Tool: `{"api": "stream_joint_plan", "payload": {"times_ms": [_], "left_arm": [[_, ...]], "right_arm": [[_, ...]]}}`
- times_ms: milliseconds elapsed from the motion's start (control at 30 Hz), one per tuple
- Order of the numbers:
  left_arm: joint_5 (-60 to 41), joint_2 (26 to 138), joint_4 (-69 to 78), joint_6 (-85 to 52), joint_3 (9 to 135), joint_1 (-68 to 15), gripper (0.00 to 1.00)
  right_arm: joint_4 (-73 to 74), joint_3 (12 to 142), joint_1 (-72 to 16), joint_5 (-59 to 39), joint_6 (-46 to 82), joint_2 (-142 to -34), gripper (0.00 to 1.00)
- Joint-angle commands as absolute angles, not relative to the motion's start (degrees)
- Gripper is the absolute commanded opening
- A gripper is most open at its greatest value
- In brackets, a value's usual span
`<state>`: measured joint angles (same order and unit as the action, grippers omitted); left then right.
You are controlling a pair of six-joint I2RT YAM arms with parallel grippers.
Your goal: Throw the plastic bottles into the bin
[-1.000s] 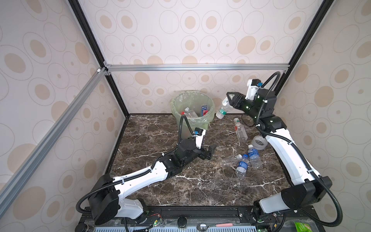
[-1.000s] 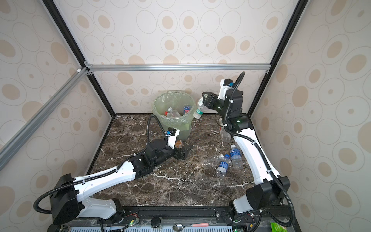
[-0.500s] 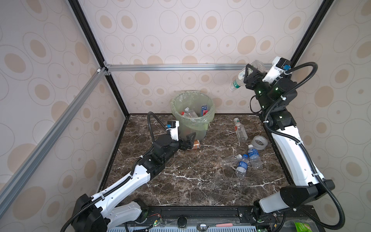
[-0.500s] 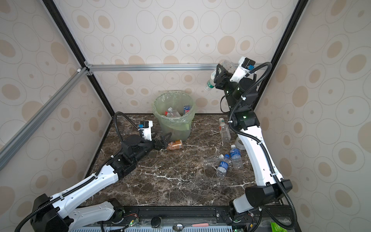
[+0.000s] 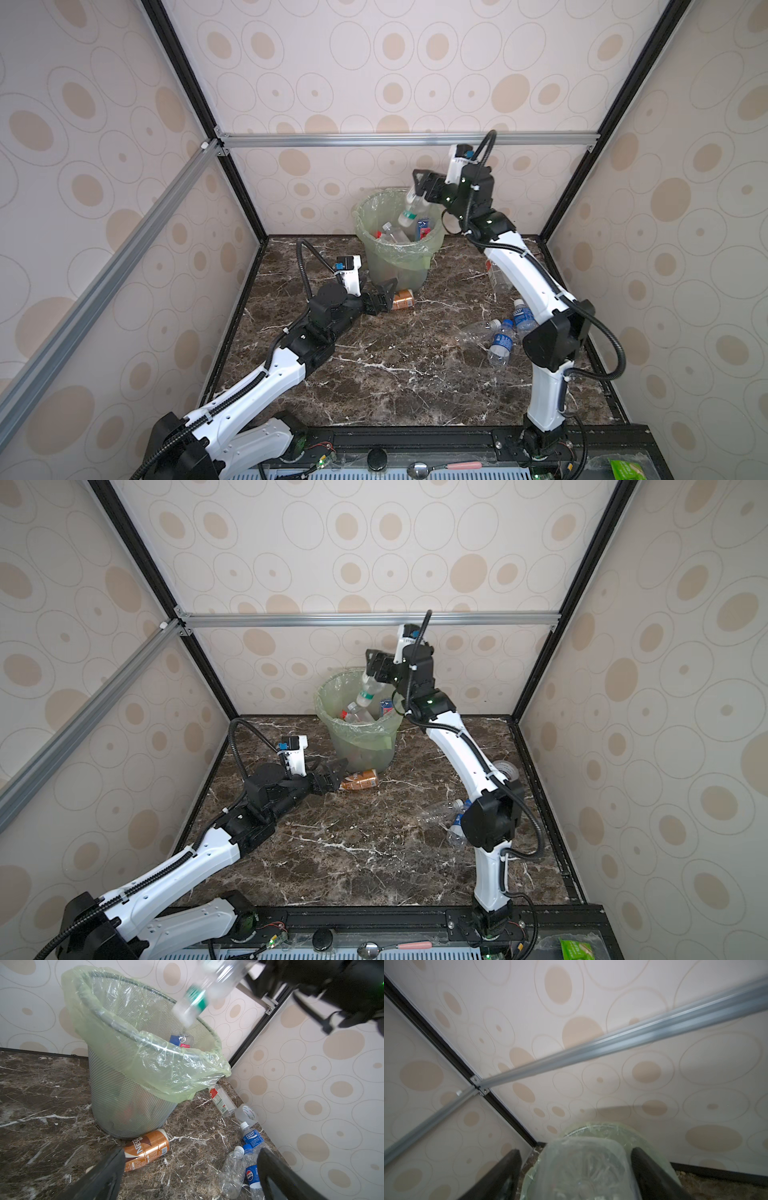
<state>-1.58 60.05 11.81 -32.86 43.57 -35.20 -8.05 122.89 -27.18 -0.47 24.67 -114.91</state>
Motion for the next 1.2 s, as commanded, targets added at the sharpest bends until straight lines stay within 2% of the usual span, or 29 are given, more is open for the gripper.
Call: {"api": "stream_joint_plan", "payload": {"times_ms": [0, 167, 533, 700, 833, 1033, 1167], "left_arm": [[-1.72, 57.85, 11.61, -33.66, 43.51, -34.72, 0.99], [-1.60, 56.91, 11.55, -33.99, 42.33, -34.32, 0.99], [-1.98, 57.30, 11.27, -36.21, 41.18, -33.78, 0.99], [-3.23, 57.21, 10.55, -39.68, 38.73, -31.88, 0.99], [-5.77, 58.36, 11.21, -42.79, 36.01, -29.58, 0.99], [-12.44, 63.68, 11.74, -49.28, 33.21, -24.71, 0.99], [-15.73, 69.25, 13.30, -51.46, 32.07, -21.57, 0.99]], "right_arm": [[-10.11, 125.01, -28.14, -0.10, 23.69, -111.14, 1.00], [-12.22, 127.02, -28.17, 0.44, 22.09, -109.44, 1.00], [-11.63, 118.42, -27.99, 2.08, 18.59, -101.26, 1.00], [-9.91, 105.54, -26.49, 2.29, 18.26, -93.00, 1.00], [-7.82, 90.54, -23.77, 1.40, 20.13, -84.55, 1.00], [-6.88, 71.21, -21.99, 1.04, 20.99, -74.77, 1.00], [-4.22, 60.42, -22.12, -2.51, 22.67, -71.70, 1.00]]}}
